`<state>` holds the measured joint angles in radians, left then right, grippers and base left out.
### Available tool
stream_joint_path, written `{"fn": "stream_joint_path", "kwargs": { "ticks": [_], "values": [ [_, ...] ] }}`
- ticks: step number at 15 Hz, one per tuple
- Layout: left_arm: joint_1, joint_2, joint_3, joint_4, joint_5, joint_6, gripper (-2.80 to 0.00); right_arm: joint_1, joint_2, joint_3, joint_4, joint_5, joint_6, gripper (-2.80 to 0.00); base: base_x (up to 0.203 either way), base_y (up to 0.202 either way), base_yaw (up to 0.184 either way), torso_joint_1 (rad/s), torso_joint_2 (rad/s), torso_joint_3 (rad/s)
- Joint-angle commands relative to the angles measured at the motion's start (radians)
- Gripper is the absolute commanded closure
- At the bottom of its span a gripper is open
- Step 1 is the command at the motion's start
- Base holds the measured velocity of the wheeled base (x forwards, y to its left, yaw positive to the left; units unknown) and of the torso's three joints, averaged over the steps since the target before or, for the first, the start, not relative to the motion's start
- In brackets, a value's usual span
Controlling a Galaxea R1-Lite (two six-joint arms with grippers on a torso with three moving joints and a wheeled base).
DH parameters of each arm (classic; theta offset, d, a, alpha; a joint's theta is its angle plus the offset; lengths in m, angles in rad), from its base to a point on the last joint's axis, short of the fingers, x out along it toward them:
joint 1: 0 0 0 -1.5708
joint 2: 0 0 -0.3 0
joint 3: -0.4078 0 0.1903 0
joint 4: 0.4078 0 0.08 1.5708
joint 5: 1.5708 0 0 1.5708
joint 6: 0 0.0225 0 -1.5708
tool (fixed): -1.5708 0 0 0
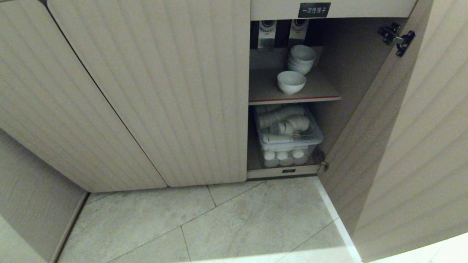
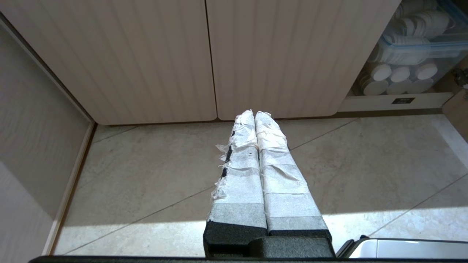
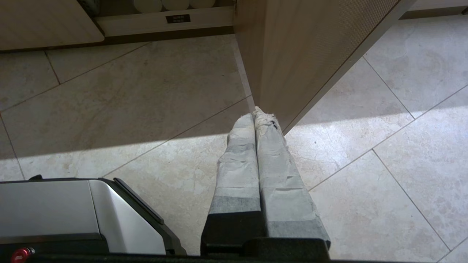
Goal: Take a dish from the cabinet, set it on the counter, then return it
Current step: Close the cabinet door
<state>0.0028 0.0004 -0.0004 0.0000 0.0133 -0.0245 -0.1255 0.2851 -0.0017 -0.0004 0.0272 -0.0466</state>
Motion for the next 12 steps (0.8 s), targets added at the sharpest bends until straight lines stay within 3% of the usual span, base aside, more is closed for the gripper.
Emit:
{"fn": "stream_joint_path", "kwargs": {
  "ticks": [1,12],
  "values": [
    [0.0,0.0,0.0,0.0,0.001,0.001,0.0,0.0,0.002,0.0,-0.001,0.0,-0.001,0.0,0.0,0.0,0.0,0.0,0.0,0.0],
    [0.0,0.0,0.0,0.002,-0.001,0.009,0.0,0.0,0.002,0.0,-0.001,0.0,0.002,0.0,0.0,0.0,0.0,0.0,0.0,0.0]
  ]
}}
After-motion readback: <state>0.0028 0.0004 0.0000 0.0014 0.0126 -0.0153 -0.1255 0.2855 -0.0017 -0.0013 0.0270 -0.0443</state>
